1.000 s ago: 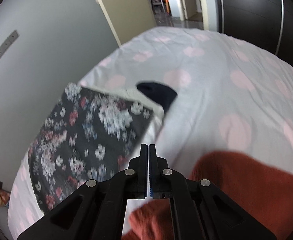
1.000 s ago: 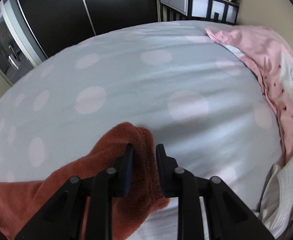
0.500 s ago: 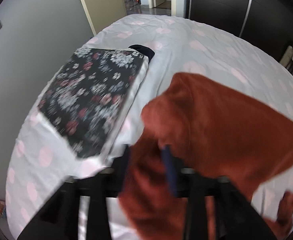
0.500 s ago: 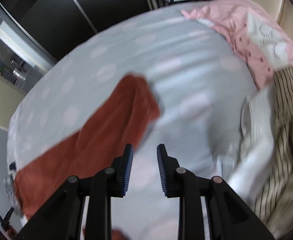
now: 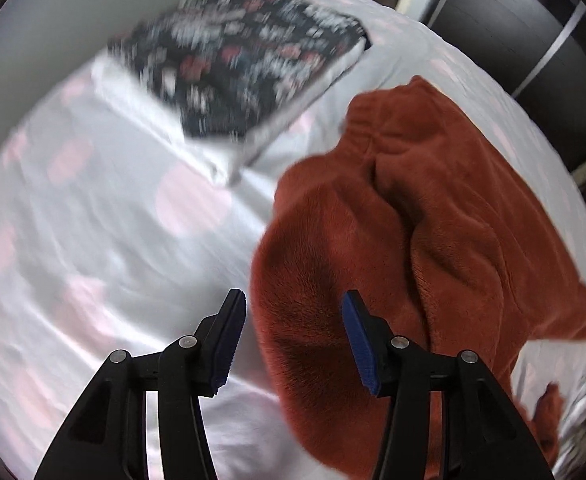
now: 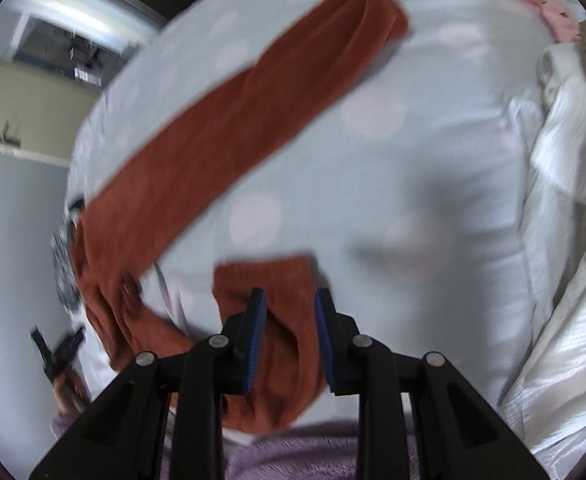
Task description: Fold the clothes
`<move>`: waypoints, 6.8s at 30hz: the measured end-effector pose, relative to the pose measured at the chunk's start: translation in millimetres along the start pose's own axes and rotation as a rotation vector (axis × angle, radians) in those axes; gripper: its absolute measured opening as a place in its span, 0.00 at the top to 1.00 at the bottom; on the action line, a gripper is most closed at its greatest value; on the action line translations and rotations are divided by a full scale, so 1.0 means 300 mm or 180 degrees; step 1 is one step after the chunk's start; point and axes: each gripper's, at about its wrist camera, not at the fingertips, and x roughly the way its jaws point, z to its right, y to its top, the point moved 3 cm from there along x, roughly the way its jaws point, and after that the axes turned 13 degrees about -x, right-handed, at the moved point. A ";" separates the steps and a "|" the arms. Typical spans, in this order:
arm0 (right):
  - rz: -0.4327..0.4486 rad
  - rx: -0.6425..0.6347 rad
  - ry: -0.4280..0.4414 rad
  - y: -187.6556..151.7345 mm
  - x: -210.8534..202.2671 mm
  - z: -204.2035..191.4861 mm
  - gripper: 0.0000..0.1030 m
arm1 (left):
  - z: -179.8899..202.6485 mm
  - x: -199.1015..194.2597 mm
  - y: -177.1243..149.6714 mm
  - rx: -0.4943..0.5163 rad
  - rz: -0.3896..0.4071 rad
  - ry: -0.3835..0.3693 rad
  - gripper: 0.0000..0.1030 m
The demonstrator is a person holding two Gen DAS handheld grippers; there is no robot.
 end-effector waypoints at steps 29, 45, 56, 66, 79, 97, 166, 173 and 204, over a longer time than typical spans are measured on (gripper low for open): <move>0.0889 0.0968 -0.0714 -0.119 -0.222 0.207 0.90 | 0.038 0.038 -0.059 0.0160 0.0251 0.0088 0.90; 0.0669 0.1664 -0.0856 -0.477 -0.339 0.524 0.91 | -0.097 -0.208 -0.031 0.0113 0.0299 0.0057 0.94; 0.0191 0.1456 -0.1033 -0.505 -0.353 0.495 0.87 | -0.117 -0.145 -0.085 0.0821 -0.0412 0.0498 0.88; 0.0190 0.1382 -0.0755 -0.504 -0.415 0.491 0.86 | 0.022 -0.337 -0.032 0.1355 -0.0005 0.0263 0.64; 0.0146 0.1183 -0.0493 -0.375 -0.279 0.408 0.86 | 0.082 -0.237 0.040 0.1352 -0.0128 0.0419 0.48; -0.0195 0.1525 -0.0547 -0.490 -0.184 0.585 0.70 | -0.161 -0.090 -0.005 0.0583 -0.0691 0.0469 0.29; 0.0518 -0.0099 0.1473 -0.147 0.409 -0.143 0.68 | 0.931 -0.038 -0.321 0.1014 -0.0544 0.0465 0.53; 0.0510 -0.0081 0.1484 -0.150 0.418 -0.142 0.68 | 0.896 -0.084 -0.325 0.1045 -0.0560 0.0173 0.84; 0.0458 0.0007 0.1713 -0.148 0.434 -0.146 0.68 | 1.155 -0.043 -0.578 0.2036 -0.0966 0.0862 0.59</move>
